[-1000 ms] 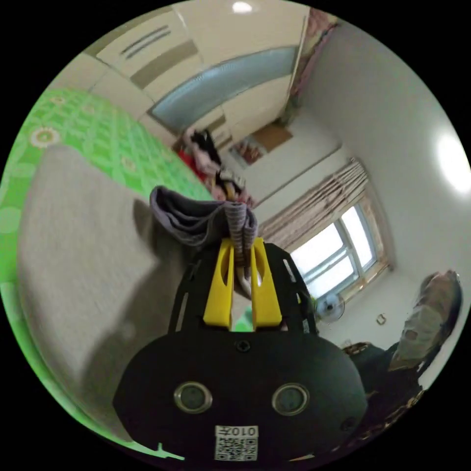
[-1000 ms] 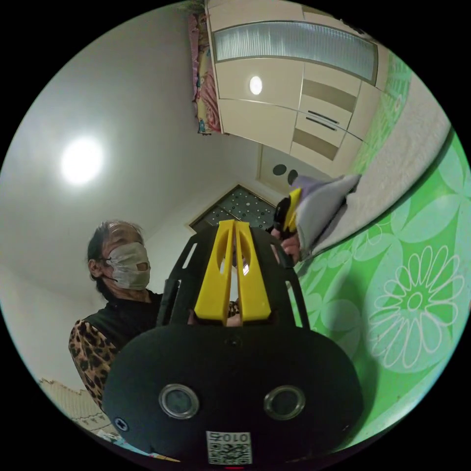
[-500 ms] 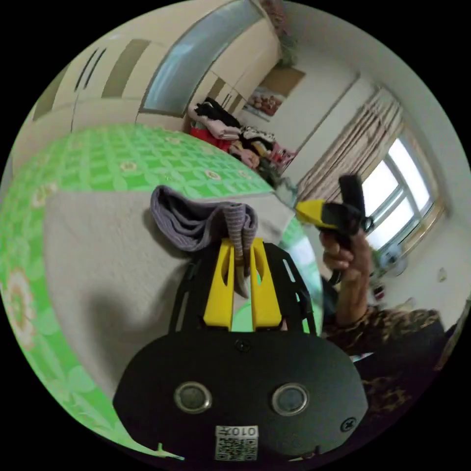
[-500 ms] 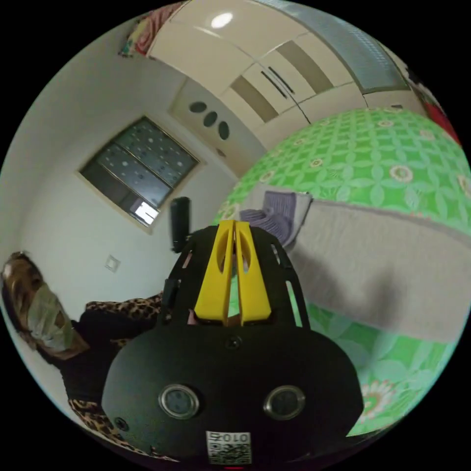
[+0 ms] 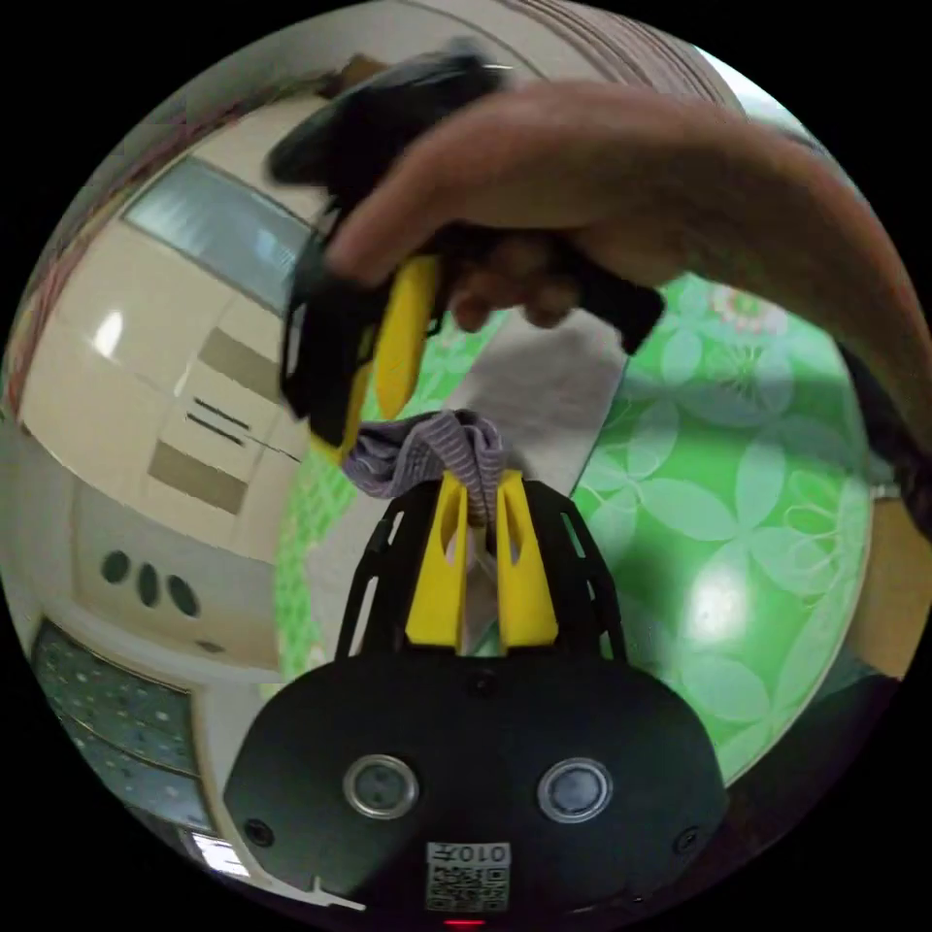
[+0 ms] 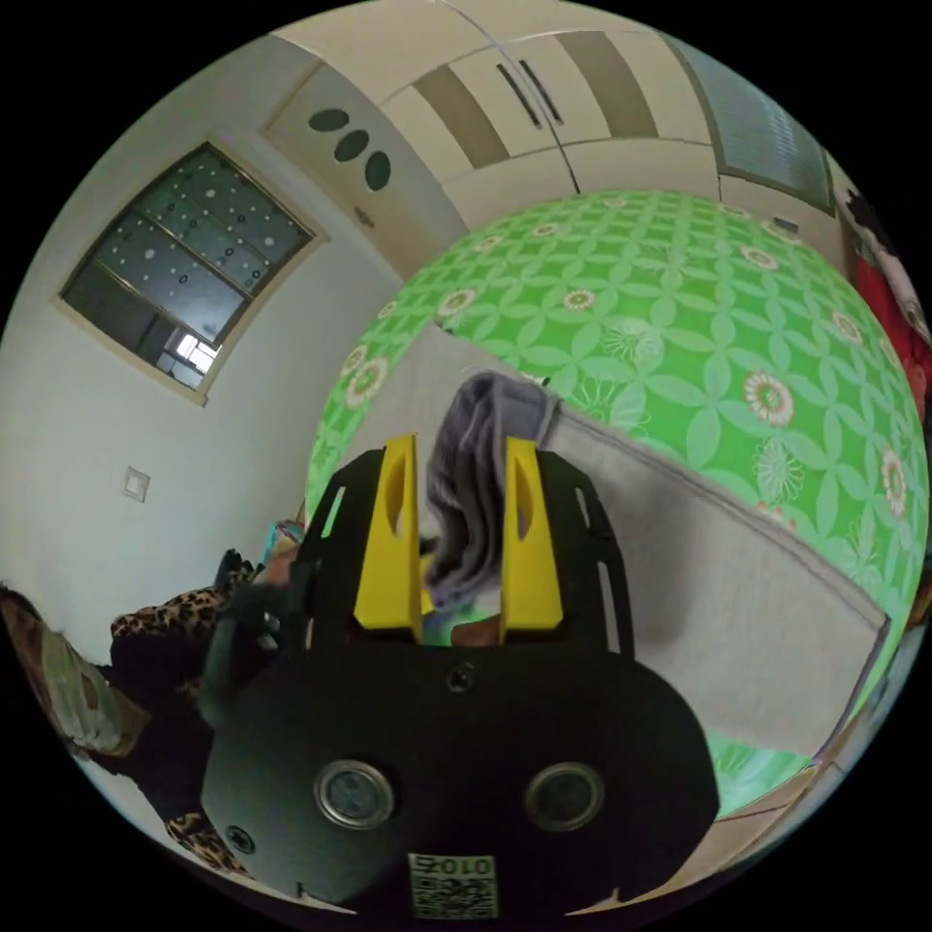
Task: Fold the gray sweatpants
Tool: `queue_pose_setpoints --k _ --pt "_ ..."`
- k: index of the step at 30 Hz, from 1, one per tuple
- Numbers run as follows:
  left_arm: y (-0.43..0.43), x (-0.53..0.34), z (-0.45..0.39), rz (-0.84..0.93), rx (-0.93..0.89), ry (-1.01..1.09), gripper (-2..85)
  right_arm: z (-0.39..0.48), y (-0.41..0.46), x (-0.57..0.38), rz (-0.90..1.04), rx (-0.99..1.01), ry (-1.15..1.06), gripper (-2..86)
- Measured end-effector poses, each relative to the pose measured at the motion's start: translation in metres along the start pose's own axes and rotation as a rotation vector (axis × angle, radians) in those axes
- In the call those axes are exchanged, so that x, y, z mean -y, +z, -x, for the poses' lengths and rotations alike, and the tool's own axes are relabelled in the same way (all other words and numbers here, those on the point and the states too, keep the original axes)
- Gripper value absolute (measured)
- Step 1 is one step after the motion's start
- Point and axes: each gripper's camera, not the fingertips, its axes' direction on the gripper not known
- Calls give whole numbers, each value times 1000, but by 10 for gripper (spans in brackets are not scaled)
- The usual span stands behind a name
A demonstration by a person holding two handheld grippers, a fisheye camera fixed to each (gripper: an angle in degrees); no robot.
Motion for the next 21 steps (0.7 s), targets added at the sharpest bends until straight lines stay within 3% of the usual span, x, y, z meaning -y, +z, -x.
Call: queue_pose_setpoints --k 4,8,11,16,21 --pt "-1 21 -74 36 232 150 71 6 19 23 106 -178 -40 95" --pt "-4 28 -102 50 251 201 69 -12 20 21 152 -303 6 64" --pt "-14 24 -111 32 352 199 65 -49 5 7 100 -156 110 57" --pt "-23 8 -114 -1 338 183 52 -94 4 -12 62 75 185 56" --pt "-38 -9 -119 -50 454 190 27 -114 4 -22 42 134 191 55"
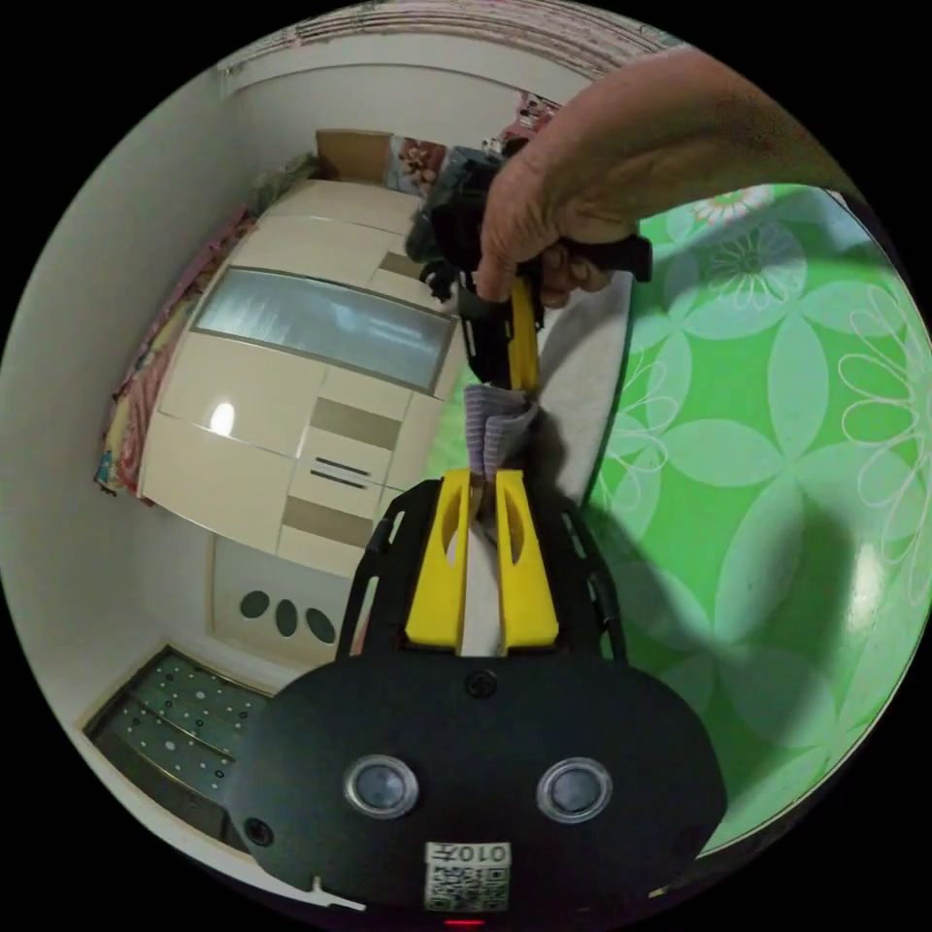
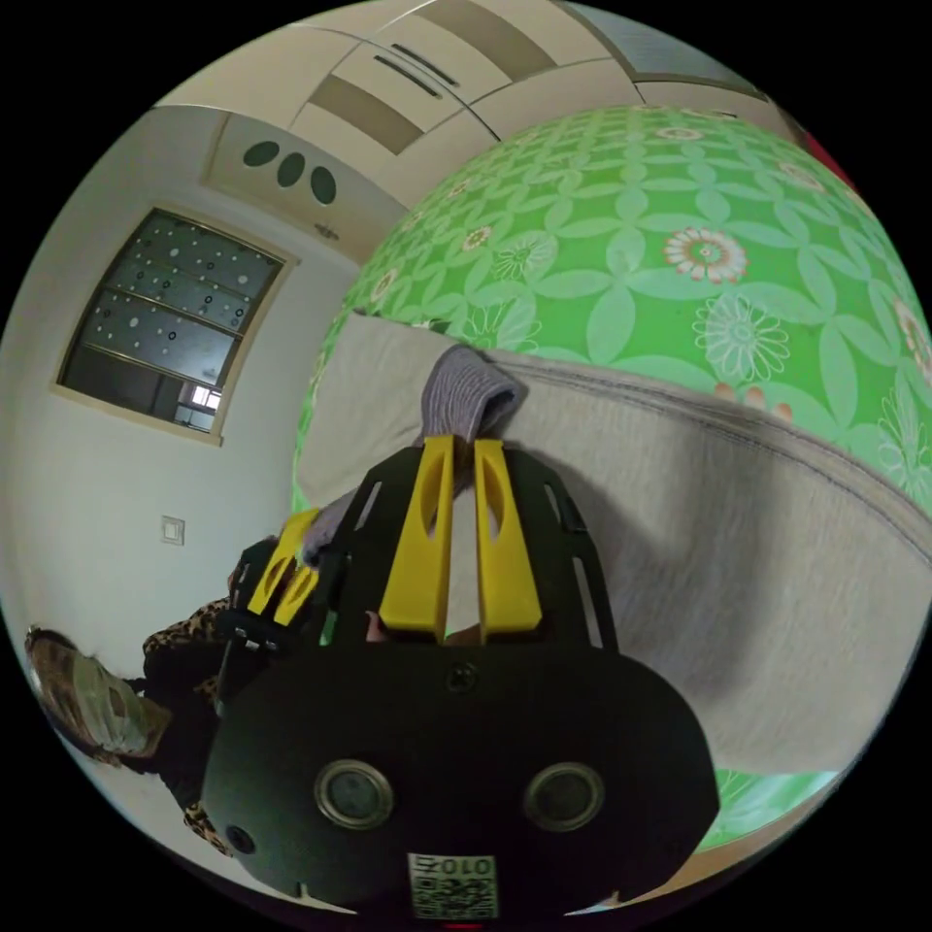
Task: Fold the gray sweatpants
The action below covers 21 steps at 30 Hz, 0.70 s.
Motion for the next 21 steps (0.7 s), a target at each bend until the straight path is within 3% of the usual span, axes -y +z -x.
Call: queue_pose_setpoints --k 6,9,11,13,17,21 --pt "-9 -58 41 -6 78 -137 0 -21 -6 -7 -30 62 8 55" --pt "17 -88 100 15 -331 -362 -2 -32 -8 -12 -58 117 24 57" --pt "63 -104 142 -8 -781 -574 -2 -37 -10 -18 -72 156 39 57" --pt "102 -112 158 -18 -1003 -692 -2 -43 -28 -37 -129 228 39 56" --pt "174 -114 163 98 -1186 -757 -2 -68 -88 -98 -346 167 142 90" --pt "196 -124 173 126 -1209 -761 -2 -109 -146 -182 -548 -11 456 134"
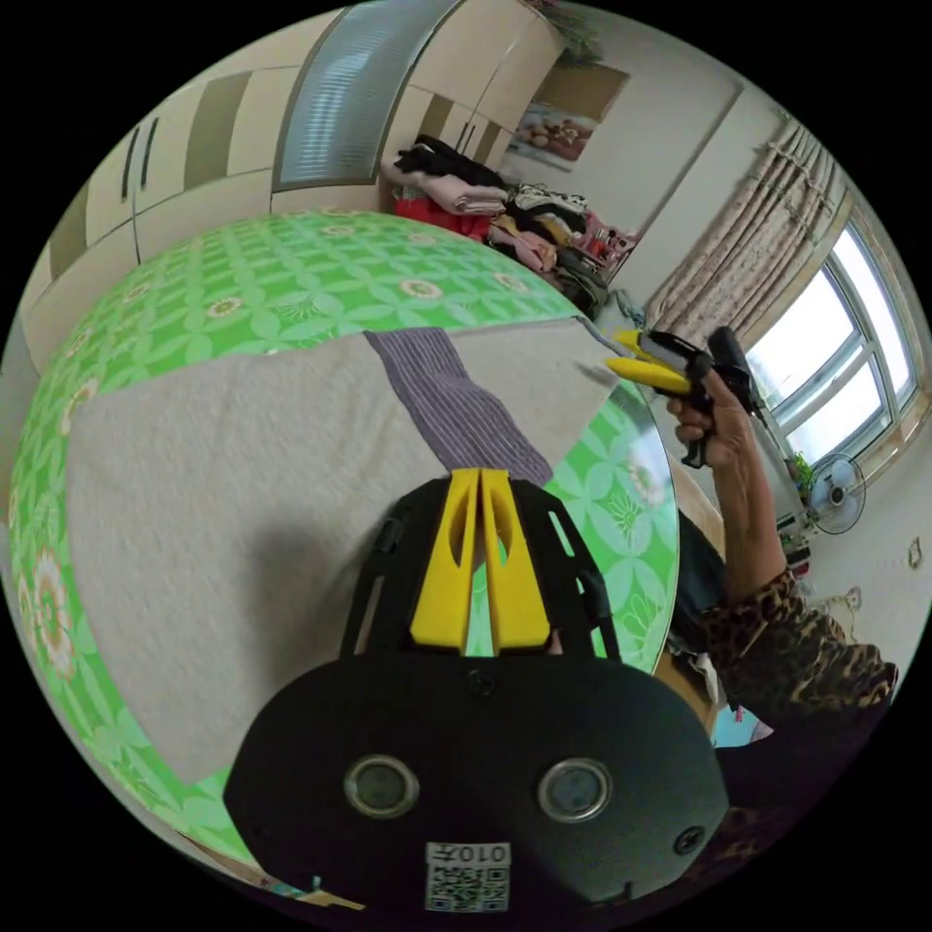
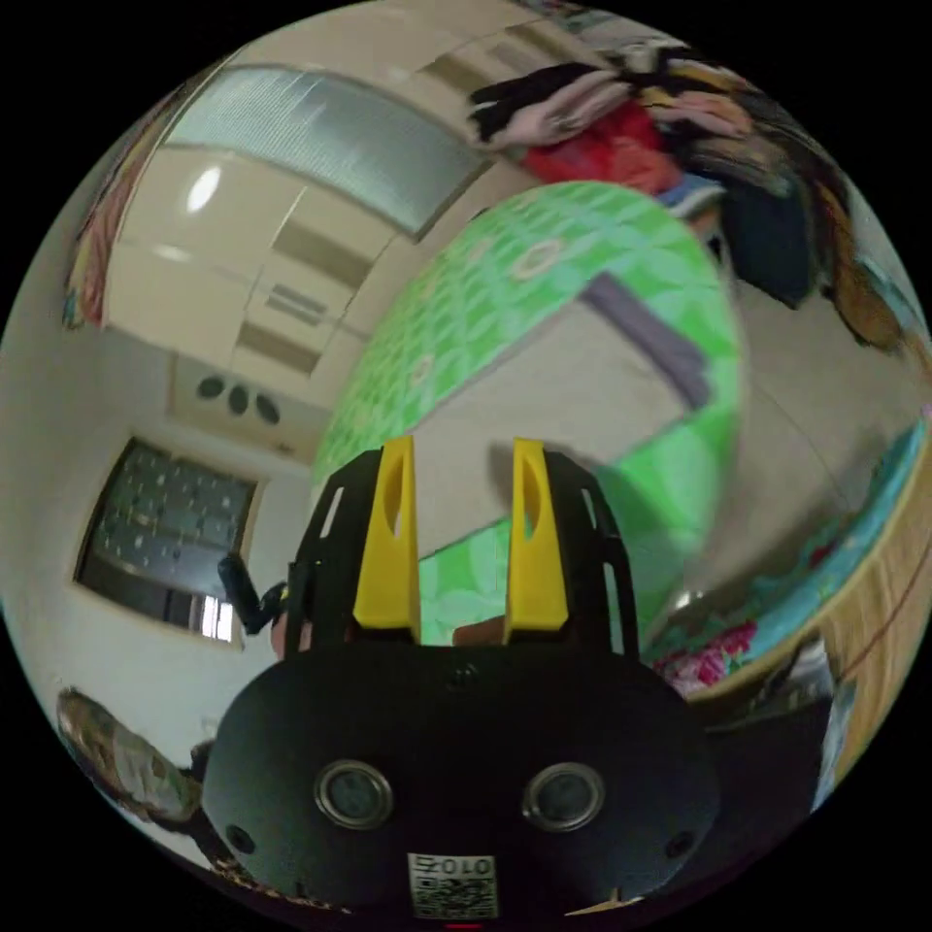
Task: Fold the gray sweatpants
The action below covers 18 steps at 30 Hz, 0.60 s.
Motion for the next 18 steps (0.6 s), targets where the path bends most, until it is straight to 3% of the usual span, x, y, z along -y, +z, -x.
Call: queue_pose_setpoints --k 4,7,18 --pt "-30 2 22 -12 5 -1 -2 -45 -45 -28 -160 4 164 144" --pt "-76 -5 31 -139 6 36 -2 -60 -56 -30 -217 -28 192 148" --pt "-162 -27 124 -161 11 -84 -2 -55 -37 -5 -149 -93 -6 70"
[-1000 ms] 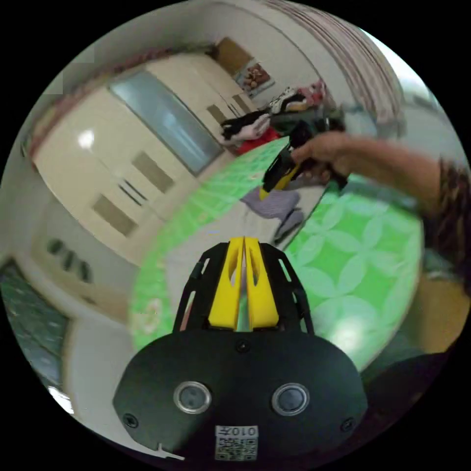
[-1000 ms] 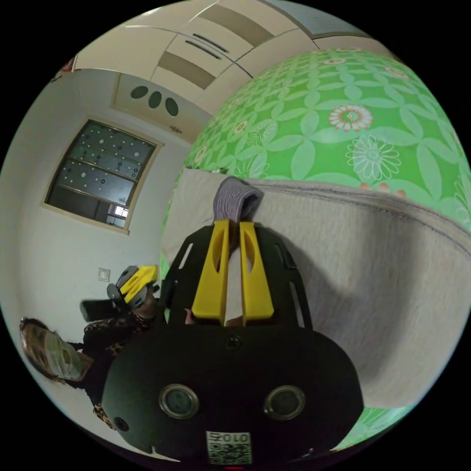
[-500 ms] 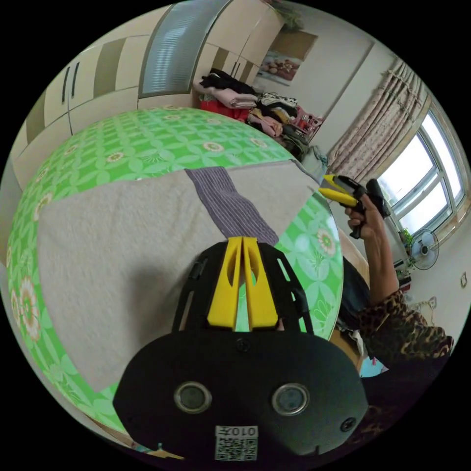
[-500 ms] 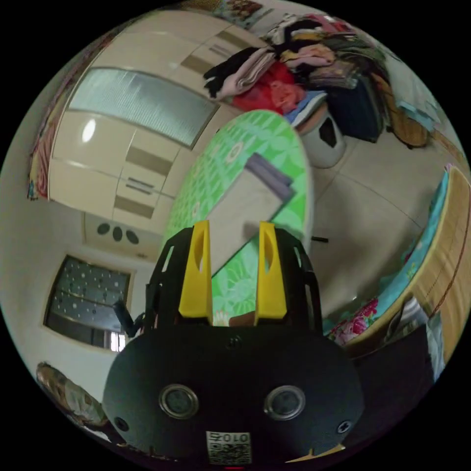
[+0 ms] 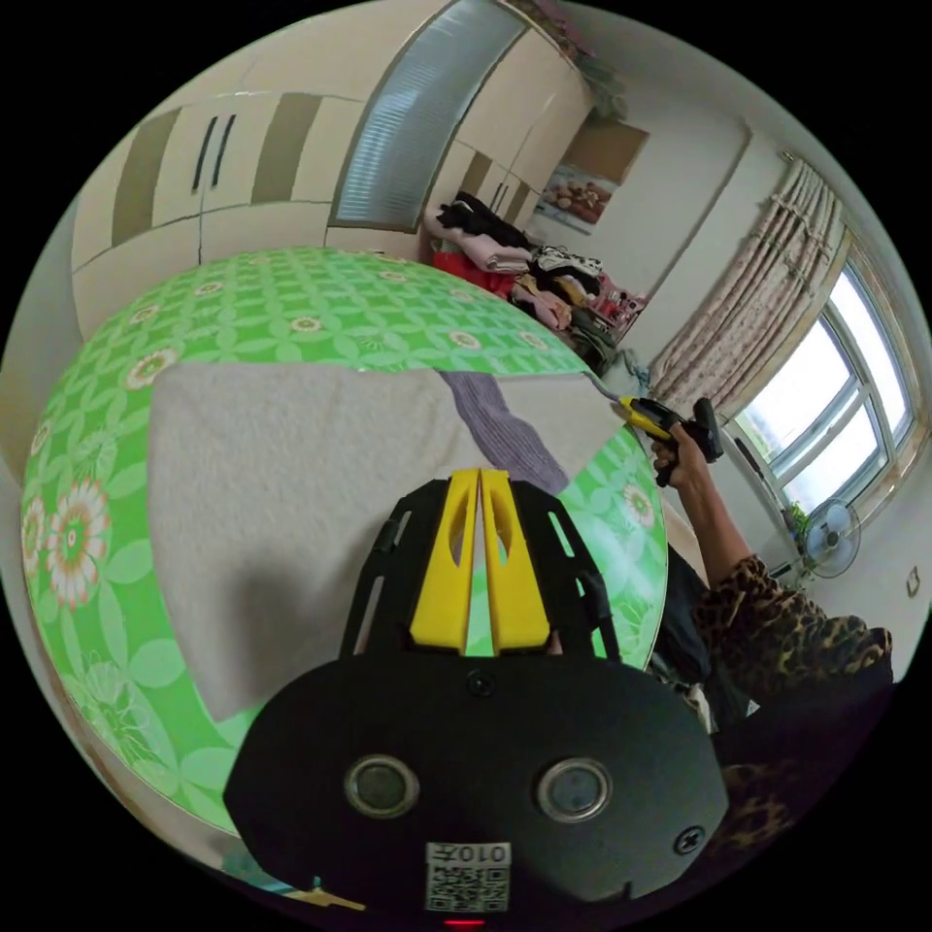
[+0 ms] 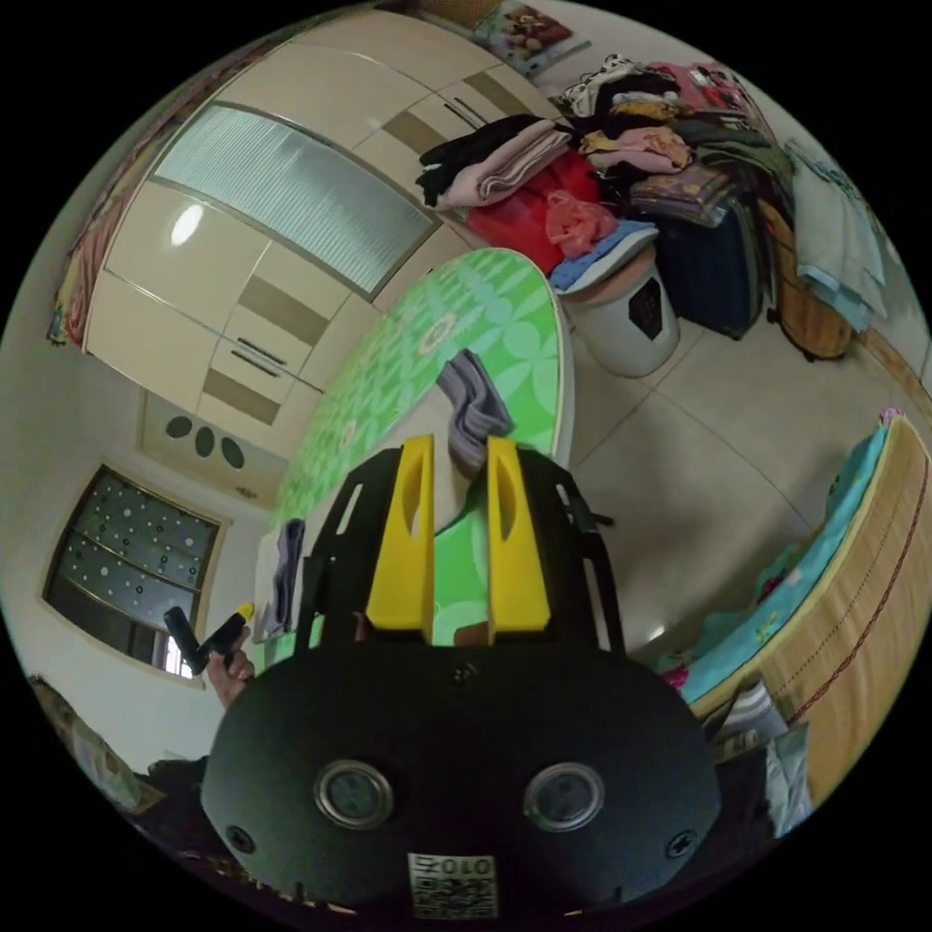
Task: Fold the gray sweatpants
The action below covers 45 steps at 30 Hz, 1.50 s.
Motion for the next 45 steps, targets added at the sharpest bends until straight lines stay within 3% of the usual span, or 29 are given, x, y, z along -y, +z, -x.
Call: queue_pose_setpoints --k 6,10,15,20,26,29,32,35,38,43,45 --pt "-39 9 43 -11 -39 -40 -2 -8 2 2 88 114 12 43" --pt "-77 14 73 -46 -59 -72 -2 -11 -6 -5 22 331 95 41" --pt "-138 15 117 -113 -55 -128 -2 47 -14 -6 -22 368 36 42" --pt "-202 6 179 -186 -100 -243 -2 185 -5 -7 31 263 -216 41" --pt "-263 -8 238 -264 -137 -358 -2 385 72 -80 218 143 -632 42" --pt "-284 -12 263 -288 -161 -408 -2 455 151 -143 386 50 -806 44" --pt "-296 -11 286 -269 -193 -449 -2 486 254 -211 715 -305 -990 46" --pt "-311 -7 302 -285 -252 -471 -1 492 250 -238 511 -427 -1099 47" --pt "-324 9 310 -272 -275 -471 2 478 222 -223 485 -308 -1038 53" --pt "-335 62 301 -286 -381 -423 20 401 192 -185 562 248 -727 77" --pt "-332 89 302 -231 -352 -437 28 380 193 -187 555 318 -667 82"
